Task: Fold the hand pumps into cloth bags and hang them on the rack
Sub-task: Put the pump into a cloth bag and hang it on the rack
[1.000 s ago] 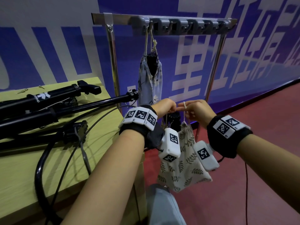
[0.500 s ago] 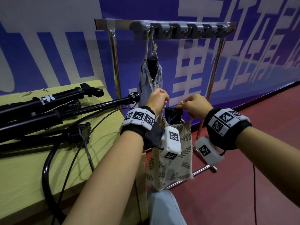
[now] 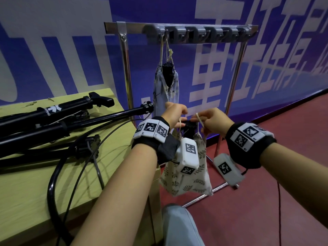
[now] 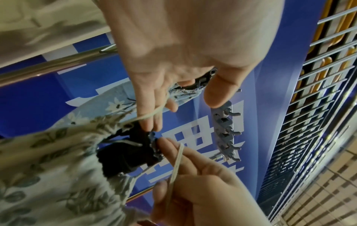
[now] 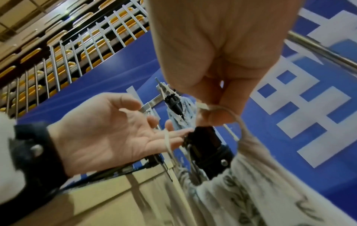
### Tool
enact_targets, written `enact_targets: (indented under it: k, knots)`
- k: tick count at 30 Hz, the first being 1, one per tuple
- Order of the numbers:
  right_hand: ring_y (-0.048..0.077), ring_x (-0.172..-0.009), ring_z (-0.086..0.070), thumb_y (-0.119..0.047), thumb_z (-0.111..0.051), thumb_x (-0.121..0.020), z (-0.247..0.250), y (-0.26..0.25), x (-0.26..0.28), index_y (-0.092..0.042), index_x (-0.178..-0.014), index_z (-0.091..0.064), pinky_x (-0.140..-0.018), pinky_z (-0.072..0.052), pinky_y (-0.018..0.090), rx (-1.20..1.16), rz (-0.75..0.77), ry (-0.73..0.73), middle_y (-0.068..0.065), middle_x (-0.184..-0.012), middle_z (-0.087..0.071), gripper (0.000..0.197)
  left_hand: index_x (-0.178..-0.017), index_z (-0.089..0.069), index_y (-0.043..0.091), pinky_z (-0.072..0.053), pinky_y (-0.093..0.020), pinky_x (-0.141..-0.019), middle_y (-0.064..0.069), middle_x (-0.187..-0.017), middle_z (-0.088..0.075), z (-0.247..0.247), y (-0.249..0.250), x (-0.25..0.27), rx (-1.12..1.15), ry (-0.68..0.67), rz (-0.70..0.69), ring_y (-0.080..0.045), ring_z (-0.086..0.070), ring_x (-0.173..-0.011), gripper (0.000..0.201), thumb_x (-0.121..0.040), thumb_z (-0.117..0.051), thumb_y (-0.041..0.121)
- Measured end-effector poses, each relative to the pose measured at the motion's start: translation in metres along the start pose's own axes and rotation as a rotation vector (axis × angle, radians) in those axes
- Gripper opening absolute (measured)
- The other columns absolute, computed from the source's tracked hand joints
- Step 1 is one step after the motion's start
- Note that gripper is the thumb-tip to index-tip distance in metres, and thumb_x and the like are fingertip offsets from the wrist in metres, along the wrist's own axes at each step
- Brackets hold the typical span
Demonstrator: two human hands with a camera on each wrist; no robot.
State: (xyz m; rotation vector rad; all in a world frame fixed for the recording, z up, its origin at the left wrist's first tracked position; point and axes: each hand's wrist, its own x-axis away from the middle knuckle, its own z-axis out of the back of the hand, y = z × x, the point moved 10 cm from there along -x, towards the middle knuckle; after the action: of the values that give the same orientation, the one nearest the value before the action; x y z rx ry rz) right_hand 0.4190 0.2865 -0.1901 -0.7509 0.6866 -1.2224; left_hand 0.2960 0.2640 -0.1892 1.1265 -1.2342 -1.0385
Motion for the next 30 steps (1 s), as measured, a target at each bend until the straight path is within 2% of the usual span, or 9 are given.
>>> enact_targets:
  k: [4, 7, 10, 12, 16, 19, 22, 25, 30]
  knots:
    - [0.025, -0.057, -0.056, -0.001, -0.046, -0.089, -0.027, -0.008, 0.005, 0.0, -0.068, -0.059, -0.042, -0.038, 0.018, 0.589, 0.078, -0.122, 0.014, -0.064, -0.059, 0.024, -0.109, -0.025, 0.015, -0.047, -0.039, -0.08, -0.013, -0.097, -0.042, -0.013, -0.028, 0.006, -0.253, -0.069, 0.164, -0.028, -0.052, -0.089, 0.05, -0.069, -0.056, 0.014]
    - [0.02, -0.052, -0.044, -0.008, -0.051, -0.09, -0.049, 0.002, 0.002, -0.013, -0.053, -0.04, -0.046, -0.032, 0.026, 0.762, 0.058, -0.195, 0.002, -0.054, -0.043, 0.039, -0.106, -0.035, 0.013, -0.047, -0.045, -0.088, -0.019, -0.104, -0.051, -0.013, -0.061, -0.021, -0.322, -0.102, 0.261, -0.032, -0.057, -0.085, 0.072, -0.039, -0.057, 0.017]
    - [0.017, -0.054, -0.049, -0.014, -0.055, -0.091, -0.046, 0.006, -0.002, -0.003, -0.066, -0.059, -0.051, -0.037, 0.024, 0.661, 0.031, -0.179, 0.012, -0.064, -0.057, 0.027, -0.128, -0.029, 0.003, -0.045, -0.046, -0.091, -0.014, -0.092, -0.046, -0.009, -0.048, -0.005, -0.296, -0.081, 0.258, -0.034, -0.056, -0.089, 0.058, -0.075, -0.049, 0.012]
    - [0.023, -0.062, -0.058, -0.013, -0.053, -0.091, -0.034, 0.007, -0.002, 0.002, -0.083, -0.068, -0.052, -0.04, 0.022, 0.524, 0.019, -0.123, 0.016, -0.074, -0.064, 0.023, -0.138, -0.018, 0.006, -0.044, -0.045, -0.087, -0.01, -0.085, -0.046, -0.003, -0.032, 0.003, -0.255, -0.045, 0.206, -0.029, -0.055, -0.078, 0.053, -0.088, -0.037, 0.005]
    - [0.006, -0.047, -0.058, -0.002, -0.052, -0.081, -0.015, 0.003, 0.003, 0.007, -0.081, -0.068, -0.04, -0.038, 0.008, 0.339, 0.061, 0.012, 0.013, -0.063, -0.064, 0.019, -0.141, -0.012, 0.005, -0.044, -0.043, -0.09, -0.01, -0.083, -0.06, 0.001, -0.023, 0.003, -0.199, -0.03, 0.156, -0.023, -0.056, -0.07, 0.055, -0.09, -0.032, 0.003]
    - [0.016, -0.06, -0.065, -0.005, -0.059, -0.08, -0.018, -0.007, 0.008, 0.004, -0.082, -0.068, -0.049, -0.052, 0.023, 0.342, 0.151, 0.013, 0.012, -0.069, -0.069, 0.013, -0.139, -0.02, 0.002, -0.043, -0.041, -0.087, -0.009, -0.075, -0.062, -0.003, -0.024, 0.001, -0.207, -0.068, 0.16, -0.022, -0.055, -0.072, 0.051, -0.09, -0.035, 0.005]
    - [0.017, -0.061, -0.056, -0.018, -0.067, -0.081, -0.021, -0.015, 0.01, -0.006, -0.079, -0.066, -0.057, -0.041, 0.023, 0.482, 0.237, 0.042, 0.005, -0.067, -0.065, 0.012, -0.141, -0.025, -0.003, -0.044, -0.032, -0.068, -0.004, -0.056, -0.061, 0.0, -0.021, -0.006, -0.201, -0.036, 0.133, -0.02, -0.057, -0.07, 0.057, -0.087, -0.04, 0.006]
    - [0.026, -0.074, -0.06, -0.027, -0.065, -0.082, -0.023, -0.017, 0.009, -0.011, -0.083, -0.071, -0.062, -0.045, 0.032, 0.488, 0.247, 0.068, 0.007, -0.074, -0.066, 0.017, -0.136, -0.032, -0.003, -0.042, -0.029, -0.062, -0.008, -0.071, -0.059, 0.001, -0.019, -0.006, -0.228, -0.018, 0.113, -0.02, -0.055, -0.072, 0.054, -0.085, -0.045, 0.008]
    - [0.025, -0.088, -0.06, -0.004, -0.05, -0.081, -0.003, -0.021, -0.003, -0.017, -0.081, -0.064, -0.076, -0.05, 0.035, 0.369, 0.176, 0.166, 0.008, -0.09, -0.069, 0.019, -0.116, -0.031, -0.004, -0.034, -0.025, -0.051, -0.013, -0.072, -0.049, 0.012, -0.003, -0.008, -0.127, 0.087, -0.018, -0.016, -0.041, -0.053, 0.038, -0.083, -0.05, -0.003]
